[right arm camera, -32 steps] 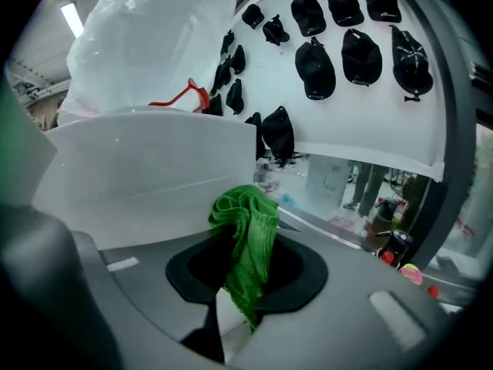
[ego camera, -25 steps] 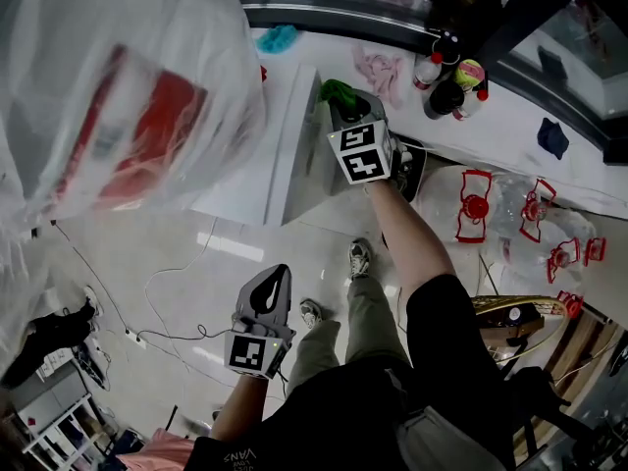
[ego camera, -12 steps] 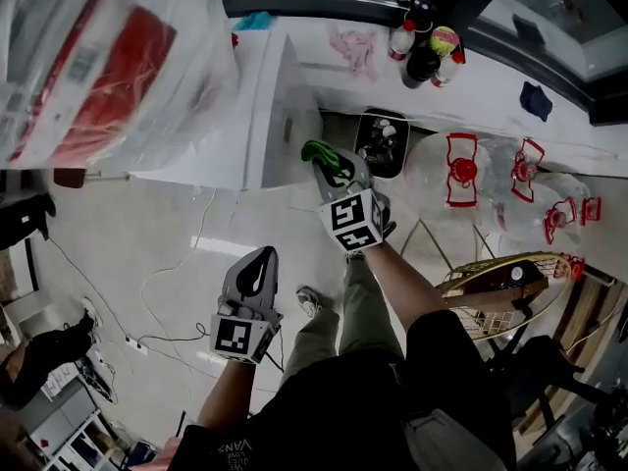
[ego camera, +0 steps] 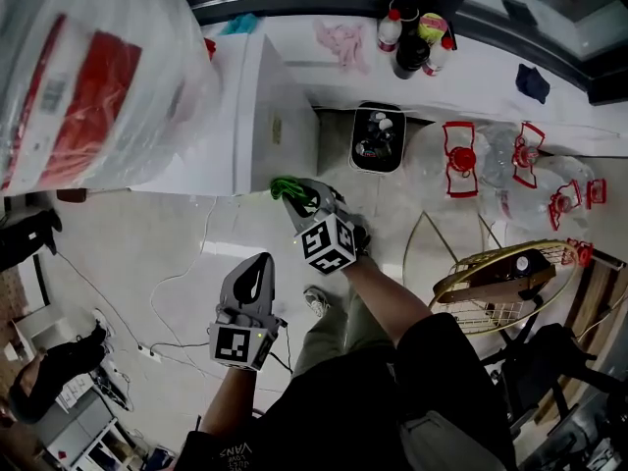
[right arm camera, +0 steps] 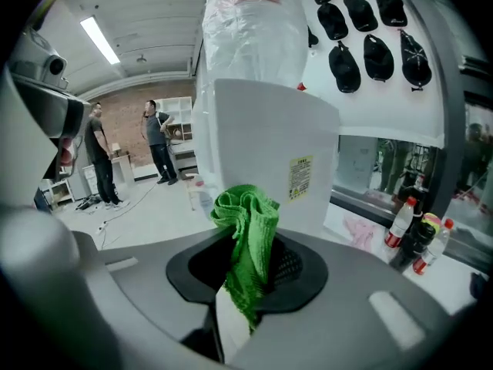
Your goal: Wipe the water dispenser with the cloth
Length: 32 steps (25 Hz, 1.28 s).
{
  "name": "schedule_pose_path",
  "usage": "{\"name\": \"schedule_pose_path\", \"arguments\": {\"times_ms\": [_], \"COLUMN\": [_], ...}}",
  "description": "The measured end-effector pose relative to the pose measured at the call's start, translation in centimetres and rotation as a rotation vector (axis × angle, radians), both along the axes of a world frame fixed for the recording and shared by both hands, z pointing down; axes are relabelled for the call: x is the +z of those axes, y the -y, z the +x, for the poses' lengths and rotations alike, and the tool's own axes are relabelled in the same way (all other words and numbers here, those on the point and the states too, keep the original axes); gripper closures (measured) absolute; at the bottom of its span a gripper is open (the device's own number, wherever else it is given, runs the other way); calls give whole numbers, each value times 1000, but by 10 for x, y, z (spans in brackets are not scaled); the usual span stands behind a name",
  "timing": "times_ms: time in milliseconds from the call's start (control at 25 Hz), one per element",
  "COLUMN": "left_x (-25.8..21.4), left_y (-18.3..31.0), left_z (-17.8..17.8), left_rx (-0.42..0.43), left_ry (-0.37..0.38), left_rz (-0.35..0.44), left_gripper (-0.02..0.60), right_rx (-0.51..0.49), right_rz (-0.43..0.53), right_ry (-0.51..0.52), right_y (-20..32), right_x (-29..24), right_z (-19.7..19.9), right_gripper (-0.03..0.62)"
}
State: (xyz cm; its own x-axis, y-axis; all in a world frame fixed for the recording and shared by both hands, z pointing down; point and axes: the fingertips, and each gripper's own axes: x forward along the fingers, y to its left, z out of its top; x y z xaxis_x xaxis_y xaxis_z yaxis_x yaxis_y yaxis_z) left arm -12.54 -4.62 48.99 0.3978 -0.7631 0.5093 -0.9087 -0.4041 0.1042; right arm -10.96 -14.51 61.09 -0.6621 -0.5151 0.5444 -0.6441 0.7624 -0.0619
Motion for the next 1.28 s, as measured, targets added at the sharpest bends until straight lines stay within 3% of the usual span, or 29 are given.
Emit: {"name": "schedule_pose_path", "arguments": {"times_ms": [480, 960, 1120, 1280], "left_x": [11, 14, 16, 15], "left_y": [35, 47, 49, 49], "left_z": [10, 10, 8, 4], "left_rx": [-61, -129, -128, -118], "left_ry": [-5, 12, 15, 20], "left_rz": [-29, -69, -80, -75], "left_gripper": [580, 580, 580, 580], "right_rx": [25, 165, 195, 200], "right_rz": [-25, -3, 9, 34], "right_ry": [-30, -41, -40, -33], "right_y": [102, 234, 254, 238], "right_x": [14, 21, 19, 13], "right_z": [13, 31, 37, 44], "right_gripper": [499, 499, 499, 499]}}
